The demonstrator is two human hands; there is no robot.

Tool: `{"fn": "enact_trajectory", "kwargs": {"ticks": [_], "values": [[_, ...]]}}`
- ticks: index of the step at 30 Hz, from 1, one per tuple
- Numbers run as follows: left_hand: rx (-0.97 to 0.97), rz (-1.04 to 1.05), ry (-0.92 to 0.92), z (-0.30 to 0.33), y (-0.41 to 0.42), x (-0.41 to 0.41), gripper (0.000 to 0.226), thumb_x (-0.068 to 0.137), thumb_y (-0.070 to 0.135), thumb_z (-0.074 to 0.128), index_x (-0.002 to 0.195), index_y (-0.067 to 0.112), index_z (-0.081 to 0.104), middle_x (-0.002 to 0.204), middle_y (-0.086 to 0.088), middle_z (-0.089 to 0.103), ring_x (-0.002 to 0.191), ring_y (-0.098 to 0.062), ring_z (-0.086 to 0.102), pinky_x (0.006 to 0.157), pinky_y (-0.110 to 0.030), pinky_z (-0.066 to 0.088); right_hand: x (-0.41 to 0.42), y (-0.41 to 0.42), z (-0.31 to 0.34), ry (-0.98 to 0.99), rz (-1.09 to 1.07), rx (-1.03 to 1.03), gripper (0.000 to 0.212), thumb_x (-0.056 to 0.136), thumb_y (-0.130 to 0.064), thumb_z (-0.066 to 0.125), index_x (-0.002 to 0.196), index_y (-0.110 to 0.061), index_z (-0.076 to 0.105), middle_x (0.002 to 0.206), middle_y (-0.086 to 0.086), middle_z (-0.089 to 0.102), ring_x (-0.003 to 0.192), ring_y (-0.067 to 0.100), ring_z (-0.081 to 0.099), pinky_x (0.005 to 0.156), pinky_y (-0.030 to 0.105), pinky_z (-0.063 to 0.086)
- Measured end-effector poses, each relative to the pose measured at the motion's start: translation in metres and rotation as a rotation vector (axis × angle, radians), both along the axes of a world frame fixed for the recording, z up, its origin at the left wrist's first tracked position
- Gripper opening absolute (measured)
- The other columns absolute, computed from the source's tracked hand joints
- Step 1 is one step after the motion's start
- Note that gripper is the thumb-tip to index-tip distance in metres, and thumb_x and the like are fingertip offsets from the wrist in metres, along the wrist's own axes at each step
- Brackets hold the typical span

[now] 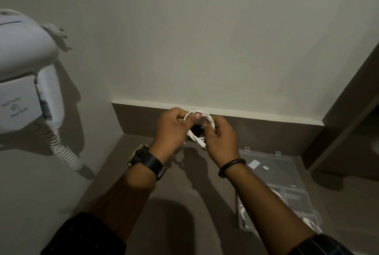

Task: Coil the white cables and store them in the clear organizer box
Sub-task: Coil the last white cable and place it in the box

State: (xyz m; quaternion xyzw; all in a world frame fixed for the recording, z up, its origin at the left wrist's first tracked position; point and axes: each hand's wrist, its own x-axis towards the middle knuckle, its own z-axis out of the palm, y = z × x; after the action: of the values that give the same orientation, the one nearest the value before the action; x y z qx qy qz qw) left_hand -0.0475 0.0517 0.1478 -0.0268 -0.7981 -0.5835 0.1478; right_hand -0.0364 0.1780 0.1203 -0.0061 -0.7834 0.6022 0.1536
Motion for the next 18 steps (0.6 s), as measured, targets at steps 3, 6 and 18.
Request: {"fn": "enact_trajectory", "kwargs": {"ticks": [3,6,18], "values": [[0.108,-0.095,-0.169,-0.018,0.015,0.002,0.028,0.085,0.028,0.068,0.06,0.02,0.057,0.04,0.012,0.057,0.032,0.0,0.048,0.031,-0.015,0.035,0.009,0.014,-0.004,-0.144,0.04,-0.407,0.016,0.085,-0.001,0.056,0.096,-0.009,0.065,0.084,0.009,0.072,0.076,0.021,0.07,0.073,0.04,0.057],[0.148,-0.183,-0.309,-0.035,0.028,0.003,0.029,0.085,0.03,0.067,0.058,0.022,0.062,0.044,0.008,0.059,0.036,-0.003,0.05,0.032,-0.017,0.036,0.02,0.039,-0.01,-0.2,0.037,-0.805,0.022,0.083,0.003,0.055,0.097,-0.01,0.066,0.085,0.008,0.074,0.075,0.022,0.07,0.068,0.037,0.056],[0.18,-0.366,-0.549,-0.059,0.1,0.002,0.017,0.084,0.018,0.07,0.077,0.005,0.064,0.055,-0.006,0.058,0.035,-0.007,0.052,0.035,-0.015,0.04,0.056,0.142,-0.042,0.167,-0.026,-0.132,0.04,0.086,-0.004,0.063,0.111,-0.035,0.061,0.093,0.002,0.071,0.09,0.015,0.068,0.076,0.028,0.056]]}}
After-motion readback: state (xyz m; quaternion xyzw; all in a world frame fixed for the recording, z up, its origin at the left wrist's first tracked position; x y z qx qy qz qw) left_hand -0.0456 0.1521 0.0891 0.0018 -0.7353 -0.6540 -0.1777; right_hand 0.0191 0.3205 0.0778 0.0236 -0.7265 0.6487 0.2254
